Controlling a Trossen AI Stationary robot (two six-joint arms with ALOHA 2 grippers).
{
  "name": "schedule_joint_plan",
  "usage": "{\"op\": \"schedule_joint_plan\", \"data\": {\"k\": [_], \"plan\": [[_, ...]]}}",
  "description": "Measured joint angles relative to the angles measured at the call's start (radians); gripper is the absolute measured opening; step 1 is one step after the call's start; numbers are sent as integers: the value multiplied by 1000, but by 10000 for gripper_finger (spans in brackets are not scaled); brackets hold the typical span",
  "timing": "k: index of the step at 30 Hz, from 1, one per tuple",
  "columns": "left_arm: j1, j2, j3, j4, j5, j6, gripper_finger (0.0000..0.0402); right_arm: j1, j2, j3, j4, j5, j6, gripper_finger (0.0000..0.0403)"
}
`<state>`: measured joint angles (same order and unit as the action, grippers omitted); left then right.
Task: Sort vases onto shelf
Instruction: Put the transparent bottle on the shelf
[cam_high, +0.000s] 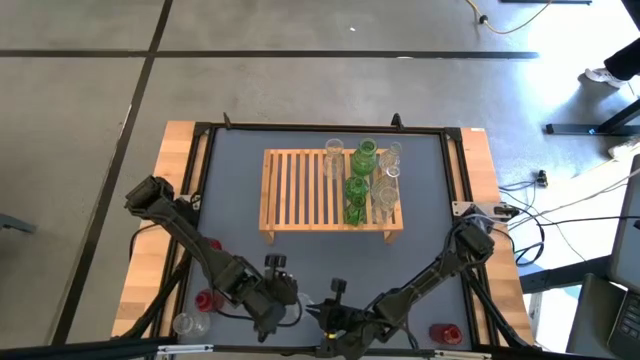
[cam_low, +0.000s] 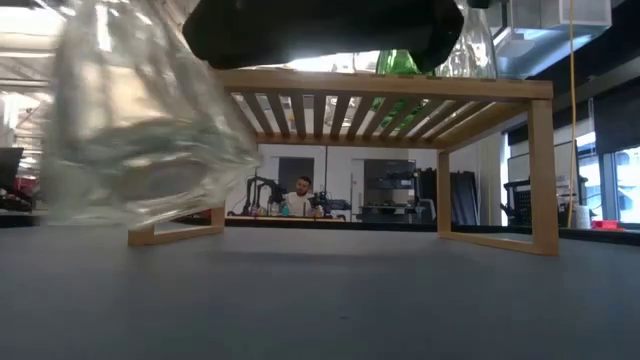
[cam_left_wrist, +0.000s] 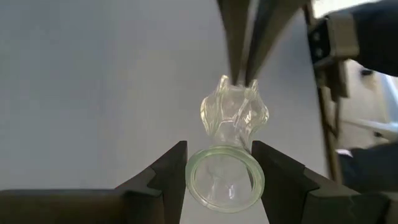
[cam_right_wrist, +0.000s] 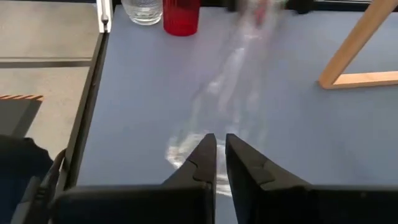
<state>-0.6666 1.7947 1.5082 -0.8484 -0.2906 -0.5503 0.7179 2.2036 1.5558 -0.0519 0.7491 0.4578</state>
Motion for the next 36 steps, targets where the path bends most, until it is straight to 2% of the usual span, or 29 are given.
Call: {"op": "schedule_joint_plan", "data": {"k": [11, 21, 30, 36], "plan": [[-13, 0, 0, 104, -96, 49, 158, -5, 0, 0, -4, -1, -3, 26], [-7, 0, -30, 127, -121, 58, 158, -6, 0, 0, -25, 12, -3, 26], [8, 0, -136, 318, -111, 86, 158, -5, 0, 0, -33, 19, 5, 26], [8, 0, -171, 338, -110, 89, 168, -6, 0, 0, -34, 20, 6, 26]]}}
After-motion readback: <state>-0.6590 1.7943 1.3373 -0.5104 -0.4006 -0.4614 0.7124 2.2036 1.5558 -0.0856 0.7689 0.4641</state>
